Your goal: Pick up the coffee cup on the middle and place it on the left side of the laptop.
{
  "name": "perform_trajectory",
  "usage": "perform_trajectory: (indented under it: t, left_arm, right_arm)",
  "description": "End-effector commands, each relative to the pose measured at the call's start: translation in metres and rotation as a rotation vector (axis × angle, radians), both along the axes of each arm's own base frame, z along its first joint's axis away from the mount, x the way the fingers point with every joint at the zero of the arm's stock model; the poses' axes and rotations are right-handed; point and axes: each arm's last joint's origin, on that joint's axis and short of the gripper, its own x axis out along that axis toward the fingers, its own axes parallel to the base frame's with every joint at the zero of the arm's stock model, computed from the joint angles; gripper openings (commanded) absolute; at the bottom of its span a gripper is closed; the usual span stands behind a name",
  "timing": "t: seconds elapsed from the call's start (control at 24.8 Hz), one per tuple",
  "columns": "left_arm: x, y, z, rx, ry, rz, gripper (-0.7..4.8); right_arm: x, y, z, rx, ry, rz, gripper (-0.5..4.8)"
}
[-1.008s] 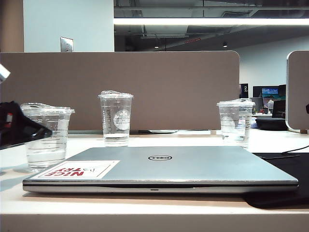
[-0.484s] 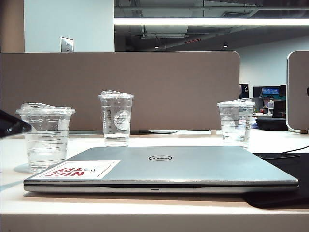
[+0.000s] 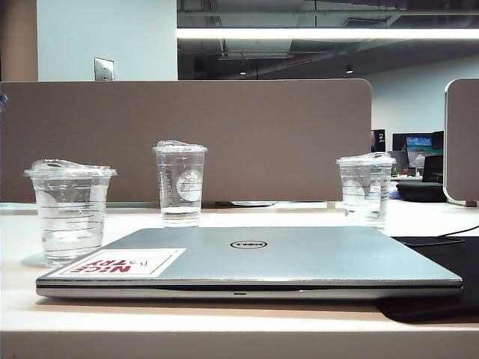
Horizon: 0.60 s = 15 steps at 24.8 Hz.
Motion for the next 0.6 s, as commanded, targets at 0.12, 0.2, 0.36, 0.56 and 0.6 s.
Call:
perform_trajectory:
  t: [0.12, 0.2, 0.36, 0.56, 0.6]
  left_arm:
    - [-0.015, 0.003, 0.012, 0.010, -0.009, 0.152, -0.05]
    - [-0.019, 0.004, 0.011, 0.045, 0.014, 0.183, -0.05]
    - [-0.033, 0.007, 0.009, 0.093, 0.068, 0.310, -0.05]
    - [-0.042, 0.008, 0.004, 0.157, 0.120, 0.382, -0.05]
    - [-0.043, 0.008, 0.002, 0.158, 0.135, 0.394, -0.05]
  right_arm:
    - [-0.001, -0.010, 0.000, -0.001, -0.013, -0.101, -0.04]
    - [-0.001, -0.009, 0.000, -0.002, -0.013, -0.095, -0.05]
    - [0.000, -0.006, 0.000, -0.001, -0.013, -0.063, -0.05]
    - [0.000, -0.002, 0.000, -0.001, -0.013, -0.025, -0.05]
    - [0.000, -0.002, 0.000, -0.001, -0.013, -0.022, -0.05]
